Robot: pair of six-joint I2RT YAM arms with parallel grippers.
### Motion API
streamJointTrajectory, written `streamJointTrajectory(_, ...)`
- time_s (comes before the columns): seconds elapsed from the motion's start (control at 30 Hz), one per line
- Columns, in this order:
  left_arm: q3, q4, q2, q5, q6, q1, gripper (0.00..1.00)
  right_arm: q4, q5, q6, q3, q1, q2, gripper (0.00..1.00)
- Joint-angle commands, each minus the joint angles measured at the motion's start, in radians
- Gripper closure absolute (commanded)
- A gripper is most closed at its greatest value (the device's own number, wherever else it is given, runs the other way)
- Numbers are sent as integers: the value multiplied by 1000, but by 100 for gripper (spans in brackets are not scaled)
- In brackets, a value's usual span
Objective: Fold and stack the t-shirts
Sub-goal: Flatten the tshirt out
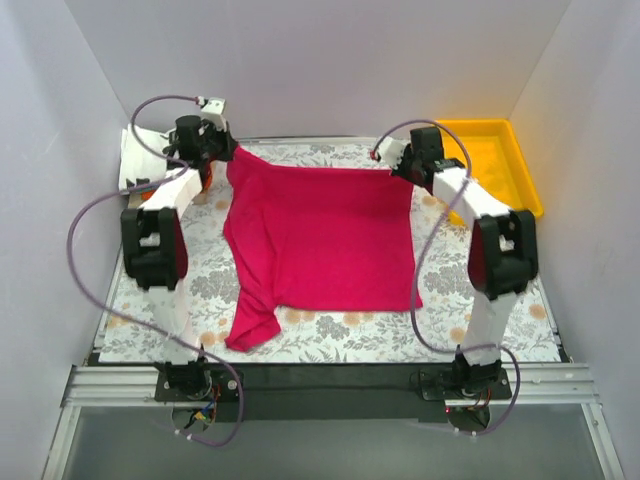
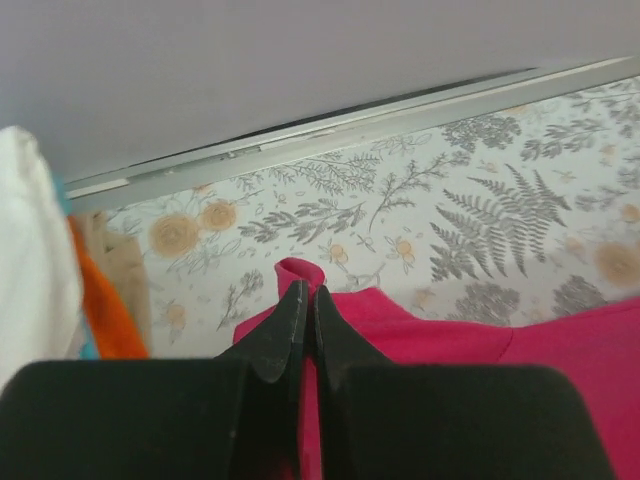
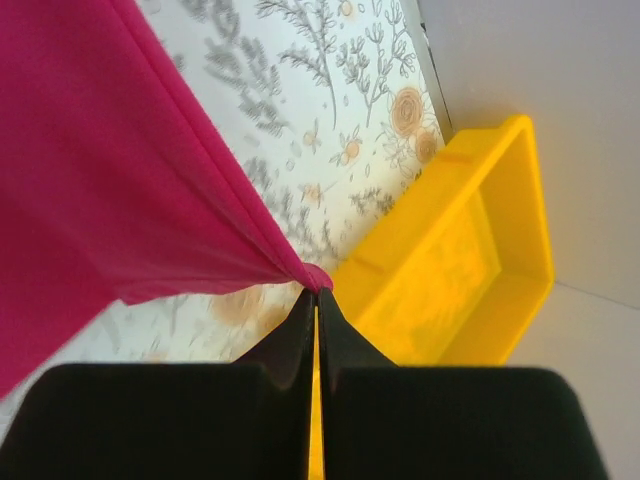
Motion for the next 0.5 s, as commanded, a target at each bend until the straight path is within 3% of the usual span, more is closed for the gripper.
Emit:
streamJointTrajectory(0.0,209,72,207,42,9,-30,100,156,143,54,208,-12,217,99)
streamJointTrajectory(0.03,363,23,279,53,-3,-38,98,154,168,70,321,-10,266,90)
streamJointTrajectory(0.07,601,-58,445,38,-25,-47,67,154,236,84,452,-10,372,67)
streamJointTrajectory(0.1,603,-59,446,47,-25,-47,67,151,257,93,454,-10,397,67)
streamJointTrajectory(0.17,771,-144,549,41,-46,-47,46,130,287,116,530,-6,426,52)
streamJointTrajectory(0.2,783,-154,555,27,-51,-46,43,108,292,142,532,-6,413,50)
streamJointTrajectory(0.33,572,-100,396,10,-62,-37,40,51,216,228,405,-4,258,47)
streamJointTrajectory(0.37,447,-103,305,0,-56,-35,40,28,153,246,348,-3,220,47)
streamJointTrajectory(0.47,239,-114,102,-48,-43,-27,42,-138,16,321,282,-3,97,50)
